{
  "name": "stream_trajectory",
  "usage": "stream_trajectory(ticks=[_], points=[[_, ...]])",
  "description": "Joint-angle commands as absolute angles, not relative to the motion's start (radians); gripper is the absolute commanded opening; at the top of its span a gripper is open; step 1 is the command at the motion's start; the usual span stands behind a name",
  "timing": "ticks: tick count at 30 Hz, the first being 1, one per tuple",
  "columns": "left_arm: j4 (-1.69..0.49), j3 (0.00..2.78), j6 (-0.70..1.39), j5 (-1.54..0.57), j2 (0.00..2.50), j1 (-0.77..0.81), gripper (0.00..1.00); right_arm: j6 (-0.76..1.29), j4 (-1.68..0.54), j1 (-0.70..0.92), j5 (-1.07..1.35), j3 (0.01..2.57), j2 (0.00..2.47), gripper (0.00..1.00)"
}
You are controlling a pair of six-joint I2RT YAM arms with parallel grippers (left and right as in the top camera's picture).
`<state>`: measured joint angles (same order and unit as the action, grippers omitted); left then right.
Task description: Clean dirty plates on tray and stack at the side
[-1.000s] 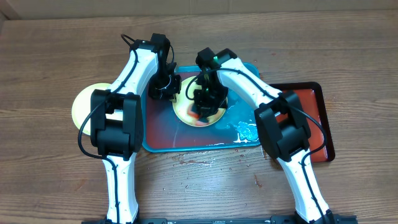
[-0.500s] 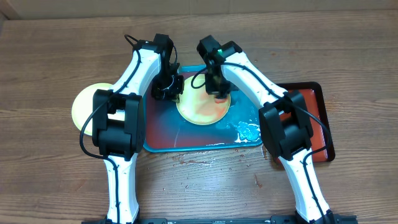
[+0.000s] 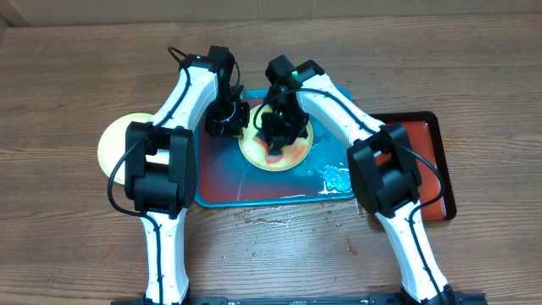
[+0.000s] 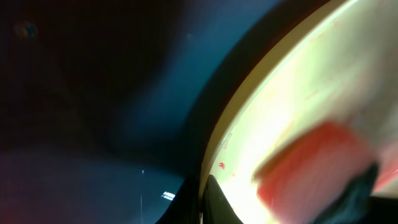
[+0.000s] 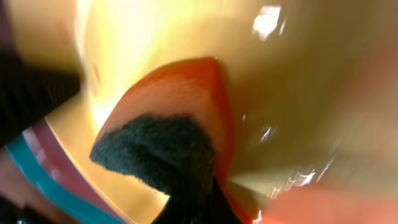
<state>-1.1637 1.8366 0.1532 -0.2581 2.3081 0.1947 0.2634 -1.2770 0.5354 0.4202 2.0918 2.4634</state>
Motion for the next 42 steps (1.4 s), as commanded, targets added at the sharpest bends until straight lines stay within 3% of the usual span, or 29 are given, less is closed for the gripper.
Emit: stream_trajectory(ticks=[1, 10, 17, 22, 31, 42], points=[[-1.164, 1.829, 0.142, -0.262, 2.322, 0.197, 0.04, 0.207, -1.363, 0.533, 0.355, 2.094, 2.48, 0.04], [-1.166, 1.829, 0.141, -0.262, 2.322, 0.197, 0.04, 0.398, -1.404, 0.522, -0.21, 2.096, 2.455, 0.04], [-1.165, 1.829, 0.141, -0.259, 2.322, 0.197, 0.04, 0.424, -1.267, 0.533, -0.37, 2.096, 2.453, 0.04], [-1.162, 1.829, 0.141, -0.259, 2.322, 0.197, 0.04, 0.398, -1.116, 0.55, -0.182, 2.096, 2.453, 0.04], [-1.154, 1.829, 0.136, -0.259, 2.322, 0.197, 0.05, 0.242, -1.064, 0.549, 0.448, 2.096, 2.453, 0.04], [-1.179, 1.842, 0.107, -0.258, 2.299, 0.177, 0.04, 0.242, -1.229, 0.437, 0.516, 2.097, 2.321, 0.04]])
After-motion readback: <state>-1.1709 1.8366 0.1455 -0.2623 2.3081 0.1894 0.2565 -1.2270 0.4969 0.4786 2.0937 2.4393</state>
